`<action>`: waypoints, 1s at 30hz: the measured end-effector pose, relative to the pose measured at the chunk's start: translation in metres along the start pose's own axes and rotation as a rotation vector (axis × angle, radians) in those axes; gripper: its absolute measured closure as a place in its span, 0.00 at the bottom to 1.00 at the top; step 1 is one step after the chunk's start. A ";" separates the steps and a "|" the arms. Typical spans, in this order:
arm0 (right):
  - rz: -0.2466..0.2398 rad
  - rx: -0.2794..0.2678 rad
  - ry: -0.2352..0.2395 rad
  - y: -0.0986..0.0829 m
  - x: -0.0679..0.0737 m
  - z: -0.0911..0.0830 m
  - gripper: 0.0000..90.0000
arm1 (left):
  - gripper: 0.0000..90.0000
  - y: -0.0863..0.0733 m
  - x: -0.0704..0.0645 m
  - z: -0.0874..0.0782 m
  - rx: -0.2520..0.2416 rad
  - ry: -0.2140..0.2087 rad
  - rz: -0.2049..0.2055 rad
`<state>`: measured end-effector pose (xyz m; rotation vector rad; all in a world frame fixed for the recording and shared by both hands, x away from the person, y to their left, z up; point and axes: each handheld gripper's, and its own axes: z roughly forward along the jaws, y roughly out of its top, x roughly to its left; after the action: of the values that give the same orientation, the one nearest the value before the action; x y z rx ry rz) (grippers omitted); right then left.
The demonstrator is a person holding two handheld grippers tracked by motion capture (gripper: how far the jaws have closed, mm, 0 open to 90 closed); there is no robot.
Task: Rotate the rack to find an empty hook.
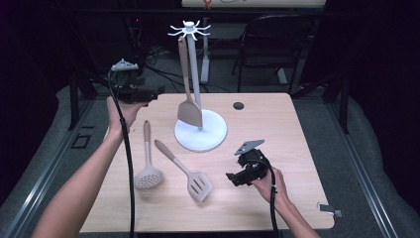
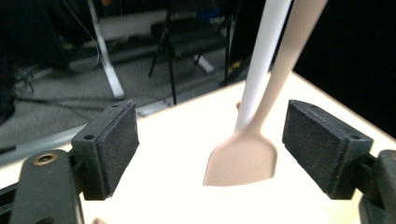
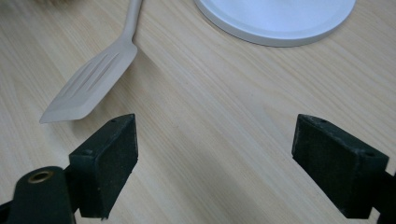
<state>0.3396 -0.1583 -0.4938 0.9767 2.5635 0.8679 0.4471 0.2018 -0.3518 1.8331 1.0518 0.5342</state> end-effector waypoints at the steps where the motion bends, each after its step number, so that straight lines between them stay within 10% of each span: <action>1: -0.002 0.003 0.000 0.000 0.001 0.000 0.16 | 0.17 -0.007 0.000 0.001 0.010 0.001 0.003; 13: -0.008 0.011 -0.011 0.001 0.005 0.005 0.17 | 0.15 -0.088 -0.007 0.011 0.123 0.024 0.002; 20: -0.013 0.020 -0.009 0.001 0.005 0.009 0.17 | 0.10 -0.136 -0.003 0.016 0.178 0.015 -0.066; 30: -0.012 0.020 -0.017 0.003 0.010 0.014 0.22 | 0.07 -0.153 -0.001 0.010 0.211 0.037 -0.090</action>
<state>0.3397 -0.1437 -0.5031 0.9695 2.5659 0.8292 0.3868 0.2274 -0.4907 1.9538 1.2485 0.4173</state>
